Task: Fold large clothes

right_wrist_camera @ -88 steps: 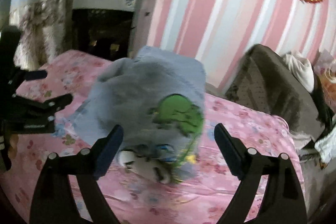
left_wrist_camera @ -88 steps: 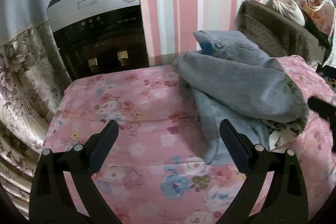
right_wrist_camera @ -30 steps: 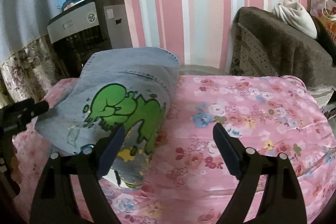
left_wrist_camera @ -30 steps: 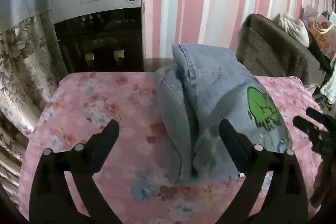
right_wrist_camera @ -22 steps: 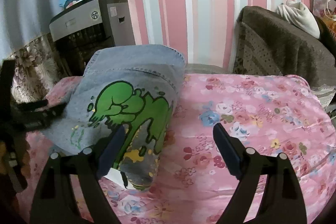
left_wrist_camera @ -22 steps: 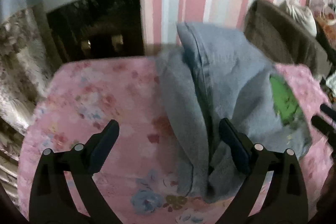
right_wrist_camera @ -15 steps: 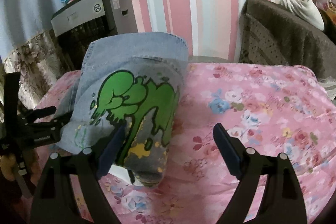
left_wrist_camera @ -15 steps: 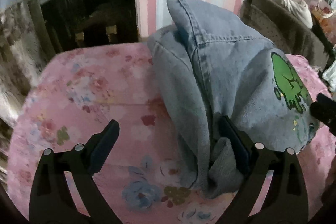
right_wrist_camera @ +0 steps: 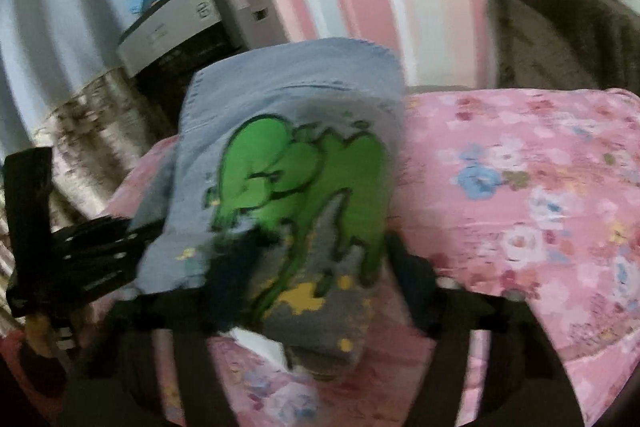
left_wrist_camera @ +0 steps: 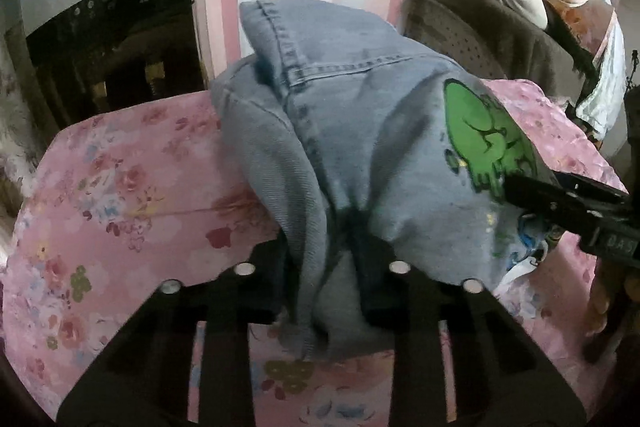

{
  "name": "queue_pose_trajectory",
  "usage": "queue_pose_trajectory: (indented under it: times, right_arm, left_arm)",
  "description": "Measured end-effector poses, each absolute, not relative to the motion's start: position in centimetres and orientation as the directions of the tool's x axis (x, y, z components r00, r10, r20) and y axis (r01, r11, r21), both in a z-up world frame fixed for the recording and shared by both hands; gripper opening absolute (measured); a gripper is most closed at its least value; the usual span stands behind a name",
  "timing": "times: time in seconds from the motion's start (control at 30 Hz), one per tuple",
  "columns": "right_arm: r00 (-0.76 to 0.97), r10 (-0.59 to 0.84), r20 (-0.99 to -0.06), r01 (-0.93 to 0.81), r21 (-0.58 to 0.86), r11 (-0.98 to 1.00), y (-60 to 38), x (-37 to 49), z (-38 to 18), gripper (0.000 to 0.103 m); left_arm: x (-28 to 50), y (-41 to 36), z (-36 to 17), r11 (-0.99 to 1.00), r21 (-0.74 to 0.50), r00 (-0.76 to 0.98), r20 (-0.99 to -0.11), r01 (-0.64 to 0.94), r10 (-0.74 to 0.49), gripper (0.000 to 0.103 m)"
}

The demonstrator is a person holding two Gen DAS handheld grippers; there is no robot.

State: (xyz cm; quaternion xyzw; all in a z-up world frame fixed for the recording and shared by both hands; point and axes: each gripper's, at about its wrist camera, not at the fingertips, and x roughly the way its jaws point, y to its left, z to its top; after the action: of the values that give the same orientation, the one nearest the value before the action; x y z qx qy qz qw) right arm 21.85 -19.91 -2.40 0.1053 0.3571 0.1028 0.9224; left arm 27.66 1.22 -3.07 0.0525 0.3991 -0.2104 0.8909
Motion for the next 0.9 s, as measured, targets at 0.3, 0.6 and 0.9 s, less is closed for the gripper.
queue_pose_trajectory:
  times: [0.3,0.6,0.9]
  right_arm:
    - [0.771,0.316,-0.552,-0.234,0.216,0.948,-19.9,20.8,-0.5,0.041]
    - [0.839,0.306,-0.450,-0.310,0.068,0.948,-22.9,12.2,4.4,0.038]
    - [0.760,0.266,-0.593,-0.302,0.039,0.952,-27.2,6.0,1.4,0.039]
  left_arm:
    - [26.1,-0.5,-1.2,0.922,0.016,0.683,-0.676,0.387,-0.275,0.010]
    - [18.2,-3.3,3.1,0.909,0.026,0.736,-0.598,0.415,-0.319,0.010]
    - [9.9,-6.9,0.6,0.879,0.029,0.674,-0.654,0.476,-0.343,0.014]
